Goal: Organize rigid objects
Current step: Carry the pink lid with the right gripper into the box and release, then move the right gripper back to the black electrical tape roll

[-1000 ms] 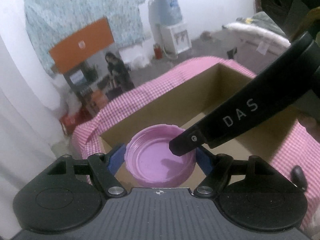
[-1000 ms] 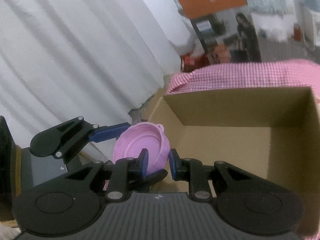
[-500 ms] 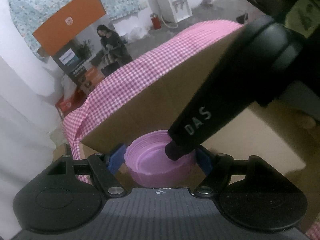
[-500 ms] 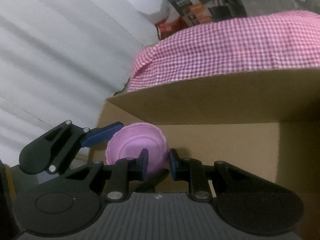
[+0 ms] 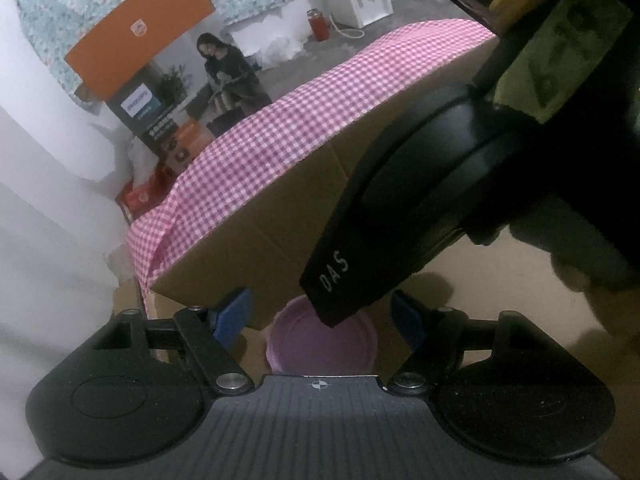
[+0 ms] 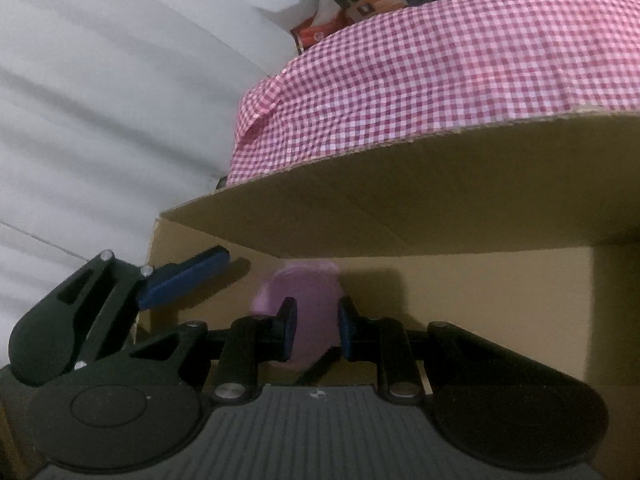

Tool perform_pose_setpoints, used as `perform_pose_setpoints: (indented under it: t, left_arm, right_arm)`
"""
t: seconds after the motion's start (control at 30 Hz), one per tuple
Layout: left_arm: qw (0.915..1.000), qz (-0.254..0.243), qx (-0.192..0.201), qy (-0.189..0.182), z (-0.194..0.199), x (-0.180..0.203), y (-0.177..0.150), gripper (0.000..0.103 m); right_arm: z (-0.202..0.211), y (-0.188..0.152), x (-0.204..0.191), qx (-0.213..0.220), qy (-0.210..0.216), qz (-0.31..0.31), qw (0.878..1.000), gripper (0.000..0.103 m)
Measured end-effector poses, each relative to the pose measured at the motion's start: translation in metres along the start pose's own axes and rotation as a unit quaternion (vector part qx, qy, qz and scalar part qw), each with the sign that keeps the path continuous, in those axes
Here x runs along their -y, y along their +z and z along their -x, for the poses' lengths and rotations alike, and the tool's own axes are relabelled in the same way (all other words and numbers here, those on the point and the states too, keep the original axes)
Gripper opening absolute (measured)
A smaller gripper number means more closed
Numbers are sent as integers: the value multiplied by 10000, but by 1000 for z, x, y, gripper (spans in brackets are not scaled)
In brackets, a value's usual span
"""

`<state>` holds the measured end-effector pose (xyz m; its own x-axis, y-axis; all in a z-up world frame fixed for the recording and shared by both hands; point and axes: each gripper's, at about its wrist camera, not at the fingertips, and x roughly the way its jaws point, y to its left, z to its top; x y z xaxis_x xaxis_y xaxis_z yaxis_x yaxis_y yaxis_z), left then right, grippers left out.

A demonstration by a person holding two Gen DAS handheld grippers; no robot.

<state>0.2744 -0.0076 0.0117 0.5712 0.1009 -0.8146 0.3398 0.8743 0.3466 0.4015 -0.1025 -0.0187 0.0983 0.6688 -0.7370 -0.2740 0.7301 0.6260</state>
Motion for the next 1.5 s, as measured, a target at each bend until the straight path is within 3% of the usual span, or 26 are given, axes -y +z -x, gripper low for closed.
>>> perform_pose_setpoints:
  t: [0.23,0.47,0.5,0.53,0.6,1.0,1.1,1.23,1.33,1.5]
  left_arm:
    - [9991,247,333,-32,22,-9,0,87]
    - [9920,702,1049,-36,81,-21,-9,98]
    - [9904,770,1149,-43,91,-23,-10,99]
    - [9885,839,1258,-47,102,-25,-13,99]
    - [9843,951,1487,-90,120,-30,-19,100]
    - [9546,1578,2434,-678,203,-35,-88,102]
    - [9532,1668,2392,-797,207,-27,-110,102]
    - [9570,1770,2153,-806,197,-9,-136,102]
    - [9635,1763,1869,-756,184,10,-156,102]
    - [9783,1529,1256,-609,149,44,-173,99]
  right_arm:
    - [4,3,0,209,-46,68,9997,24]
    - [62,-17,-21,765,-125,493,9958,29]
    - [71,-21,-24,868,-136,568,9945,37]
    - [82,-27,-28,990,-144,662,9928,54]
    - [105,-41,-36,1321,-187,856,9874,64]
    - [221,-155,-59,2632,110,1493,9530,72]
    - [234,-188,-60,2762,251,1541,9483,72]
    - [236,-227,-51,2717,498,1403,9508,72]
    - [229,-253,-41,2639,617,1206,9550,72]
    - [204,-282,-28,2392,469,925,9654,72]
